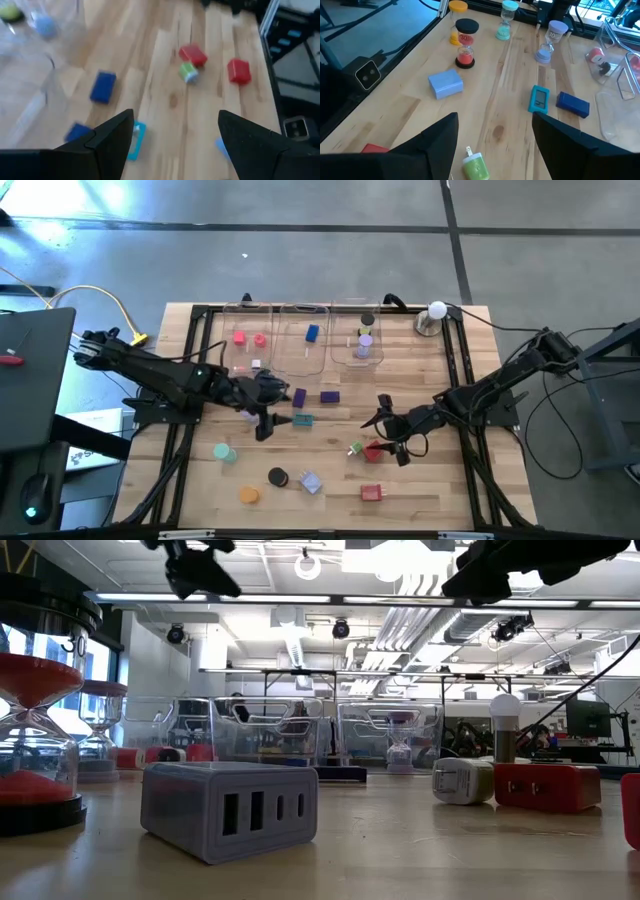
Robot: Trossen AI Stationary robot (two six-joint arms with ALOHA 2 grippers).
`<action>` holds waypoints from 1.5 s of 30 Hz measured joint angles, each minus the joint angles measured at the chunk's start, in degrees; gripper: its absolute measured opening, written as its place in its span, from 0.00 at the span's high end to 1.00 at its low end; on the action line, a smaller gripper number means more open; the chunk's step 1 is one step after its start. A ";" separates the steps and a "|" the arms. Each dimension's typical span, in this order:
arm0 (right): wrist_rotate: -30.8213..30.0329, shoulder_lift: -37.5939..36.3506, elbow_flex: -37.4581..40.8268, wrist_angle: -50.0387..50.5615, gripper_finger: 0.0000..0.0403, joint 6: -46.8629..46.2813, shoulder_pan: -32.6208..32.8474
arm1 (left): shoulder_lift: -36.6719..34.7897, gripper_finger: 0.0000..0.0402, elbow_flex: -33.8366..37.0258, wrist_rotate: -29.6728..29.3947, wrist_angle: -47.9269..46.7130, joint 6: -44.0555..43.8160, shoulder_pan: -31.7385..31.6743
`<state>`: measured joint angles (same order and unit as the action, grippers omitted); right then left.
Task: Pick & Place Office items
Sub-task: Put the purple hourglass into the right transparent bin
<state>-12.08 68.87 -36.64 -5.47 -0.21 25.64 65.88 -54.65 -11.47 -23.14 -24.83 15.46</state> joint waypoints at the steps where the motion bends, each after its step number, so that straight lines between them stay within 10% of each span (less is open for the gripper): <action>1: 0.03 -0.01 0.00 -0.02 0.39 0.00 -0.23 | 0.02 0.30 0.00 -0.09 -1.30 -0.53 0.53; 15: 0.07 0.01 0.02 0.39 0.39 -4.68 -2.92 | 0.33 0.30 0.00 -9.52 -29.30 9.34 1.55; 45: 0.24 0.01 0.04 0.56 0.39 -6.21 -2.88 | 0.64 0.30 5.77 -5.59 -32.93 -6.86 1.99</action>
<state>-11.84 68.88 -36.60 -4.91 -6.42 22.76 66.53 -48.88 -17.06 -56.07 -31.70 17.45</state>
